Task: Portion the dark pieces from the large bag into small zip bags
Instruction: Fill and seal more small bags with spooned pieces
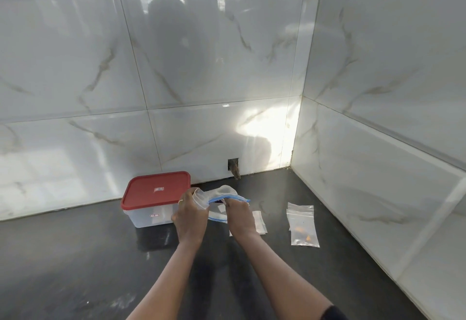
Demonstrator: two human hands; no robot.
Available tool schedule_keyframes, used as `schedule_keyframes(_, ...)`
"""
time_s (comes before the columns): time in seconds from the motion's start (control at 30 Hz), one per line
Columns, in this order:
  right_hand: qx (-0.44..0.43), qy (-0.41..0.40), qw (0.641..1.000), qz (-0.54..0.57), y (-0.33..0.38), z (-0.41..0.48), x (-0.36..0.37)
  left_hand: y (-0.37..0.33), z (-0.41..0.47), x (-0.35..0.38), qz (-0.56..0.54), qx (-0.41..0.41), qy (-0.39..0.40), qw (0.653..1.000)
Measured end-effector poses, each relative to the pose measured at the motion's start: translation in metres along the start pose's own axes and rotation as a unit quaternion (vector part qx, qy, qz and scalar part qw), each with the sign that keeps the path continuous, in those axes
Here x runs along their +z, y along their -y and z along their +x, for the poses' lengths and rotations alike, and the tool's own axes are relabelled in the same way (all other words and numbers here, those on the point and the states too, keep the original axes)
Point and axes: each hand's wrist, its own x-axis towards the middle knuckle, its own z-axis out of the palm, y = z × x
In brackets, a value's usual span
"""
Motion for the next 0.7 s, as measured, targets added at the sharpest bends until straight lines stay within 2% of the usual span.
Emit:
schedule_keyframes(0.13, 0.011, 0.004, 0.997, -0.07, 0.0, -0.014, -0.004, 0.011, -0.011, 0.007, -0.007, 0.007, 0.082, 0.997)
schedule_keyframes(0.17, 0.017, 0.026, 0.996, -0.082, -0.002, -0.016, -0.007, 0.012, -0.014, 0.01, -0.011, 0.018, 0.104, 0.994)
schedule_keyframes(0.27, 0.029, 0.015, 0.994, -0.107, -0.018, -0.019, -0.004, 0.007, -0.023, 0.012, -0.036, 0.029, 0.164, 0.985)
schedule_keyframes(0.33, 0.01, 0.055, 0.991, -0.119, -0.023, -0.027, -0.006, 0.002, -0.026, 0.012, -0.08, 0.028, 0.167, 0.982)
schedule_keyframes(0.43, -0.005, 0.011, 0.994, -0.105, -0.036, -0.036, -0.007, -0.012, -0.027, 0.009, -0.129, 0.037, 0.131, 0.982)
schedule_keyframes(0.47, 0.015, 0.014, 0.995, -0.101, -0.039, -0.042, -0.009, -0.018, -0.026, 0.007, -0.137, 0.037, 0.121, 0.983)
schedule_keyframes(0.5, 0.025, -0.018, 0.998, -0.059, -0.044, -0.045, -0.008, -0.023, -0.024, 0.006, -0.141, 0.046, 0.118, 0.982)
schedule_keyframes(0.57, 0.053, -0.103, 0.993, 0.033, -0.05, -0.049, -0.011, -0.032, -0.023, 0.001, -0.181, 0.052, 0.16, 0.969)
schedule_keyframes(0.63, 0.075, -0.186, 0.969, 0.146, -0.048, -0.055, -0.022, -0.041, -0.025, -0.002, -0.297, 0.007, 0.227, 0.927)
schedule_keyframes(0.7, 0.092, -0.172, 0.946, 0.258, -0.037, -0.059, -0.037, -0.043, -0.026, 0.005, -0.369, -0.049, 0.246, 0.895)
